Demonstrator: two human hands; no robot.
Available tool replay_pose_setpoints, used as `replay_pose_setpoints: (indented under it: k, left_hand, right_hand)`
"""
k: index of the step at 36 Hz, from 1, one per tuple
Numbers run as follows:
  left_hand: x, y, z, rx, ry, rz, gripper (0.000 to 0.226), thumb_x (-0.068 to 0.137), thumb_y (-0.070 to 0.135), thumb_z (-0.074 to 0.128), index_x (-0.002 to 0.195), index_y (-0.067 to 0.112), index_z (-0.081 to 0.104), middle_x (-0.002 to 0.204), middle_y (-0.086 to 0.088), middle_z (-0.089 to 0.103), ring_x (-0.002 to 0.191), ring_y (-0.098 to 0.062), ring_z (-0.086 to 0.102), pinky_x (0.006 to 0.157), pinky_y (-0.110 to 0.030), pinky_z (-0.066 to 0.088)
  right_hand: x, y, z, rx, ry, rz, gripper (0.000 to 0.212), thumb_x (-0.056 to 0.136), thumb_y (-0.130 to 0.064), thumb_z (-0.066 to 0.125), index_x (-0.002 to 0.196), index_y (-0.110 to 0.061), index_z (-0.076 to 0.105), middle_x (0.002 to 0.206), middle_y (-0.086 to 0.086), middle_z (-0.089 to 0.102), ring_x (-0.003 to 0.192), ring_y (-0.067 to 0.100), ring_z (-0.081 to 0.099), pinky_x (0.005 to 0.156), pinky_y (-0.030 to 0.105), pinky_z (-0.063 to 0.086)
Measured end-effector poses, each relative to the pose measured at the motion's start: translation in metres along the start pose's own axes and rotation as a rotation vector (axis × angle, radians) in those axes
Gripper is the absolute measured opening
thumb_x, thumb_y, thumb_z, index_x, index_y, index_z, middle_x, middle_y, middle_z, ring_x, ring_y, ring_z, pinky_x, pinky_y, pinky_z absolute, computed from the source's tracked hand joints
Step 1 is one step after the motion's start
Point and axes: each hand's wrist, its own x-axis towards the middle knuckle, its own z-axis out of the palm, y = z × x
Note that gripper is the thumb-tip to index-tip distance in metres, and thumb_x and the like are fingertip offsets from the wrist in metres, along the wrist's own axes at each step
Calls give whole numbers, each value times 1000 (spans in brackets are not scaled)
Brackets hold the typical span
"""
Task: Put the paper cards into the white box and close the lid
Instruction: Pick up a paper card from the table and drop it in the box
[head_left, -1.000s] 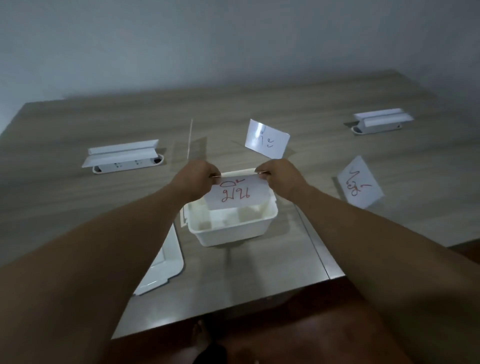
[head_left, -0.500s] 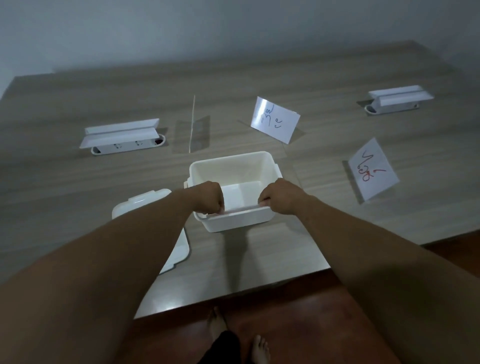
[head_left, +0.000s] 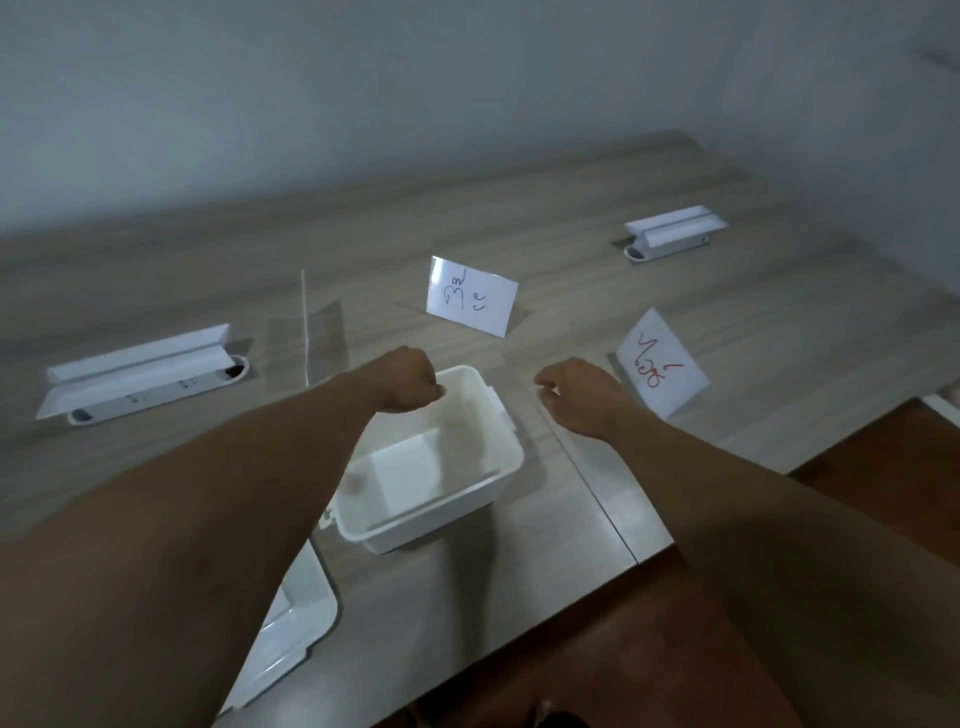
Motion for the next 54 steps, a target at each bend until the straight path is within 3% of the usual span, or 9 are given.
replay_pose_setpoints:
  k: [6,10,17,25,34,38,44,49,54]
  left_hand:
    - [40,55,-11,48,20,104,38,90,31,55,88,-1,75,93,-15,72,88,-30,66,83,-40,55]
    - [66,96,-8,102,18,142,37,91,27,53,87,-3,73,86,-15,67,82,-30,62,73,-33,47]
    - [115,146,9,163,-5,144,33,91,28,52,85,1,71,84,-11,63,89,-30,63,80,-35,50]
    - [180,196,36,228,-73,126,37,90,32,52,118,12,66,125,-11,64,112,-30,60,99,-41,49]
    - [212,218,68,234,-116,51,50,93,35,50,139,17,47,136,-13,56,125,-29,51,103,-38,43]
    - [211,219,66,194,-65,48,58,94,33,51,147,15,36,148,-13,44,135,-29,43,111,-39,37]
    - [197,219,33,65,220,67,79,91,39,58,153,18,14,156,-13,29,142,-32,32,113,-49,34]
    - [168,210,5,-106,357,140,66,87,31,66,146,22,36,142,-12,49,129,-29,48,106,-43,41]
    - [116,179,-14,-207,456,56,26,79,28,73,101,13,73,105,-4,69,102,-23,63,76,-26,40]
  right_hand:
    - [-9,60,-30,6,19,214,36,91,-25,49,124,-16,59,128,6,63,118,25,58,100,36,46]
    - [-15,99,-44,-7,43,329,36,89,-21,46,122,-18,60,125,6,65,113,28,61,95,37,49]
    - [-9,163,-47,12,78,453,39,83,-16,52,121,-11,58,125,10,61,116,30,55,97,39,48]
    - [27,238,-34,224,66,595,44,85,-15,57,126,-2,50,128,18,56,116,35,56,93,42,52]
    - [38,264,2,451,201,695,14,85,-2,55,94,5,64,105,23,69,94,37,68,70,26,49]
    - [40,263,-6,564,327,650,23,84,6,51,101,3,67,104,20,70,94,34,69,75,29,55]
    - [56,243,-48,639,261,392,22,89,-4,59,108,-1,69,107,15,72,96,26,67,78,25,48]
    - [62,199,-76,636,186,194,21,90,-10,61,107,-2,71,106,14,73,88,17,63,75,24,45]
    - [58,143,-78,620,181,121,26,88,-10,63,112,-1,69,116,16,70,107,26,65,89,27,49]
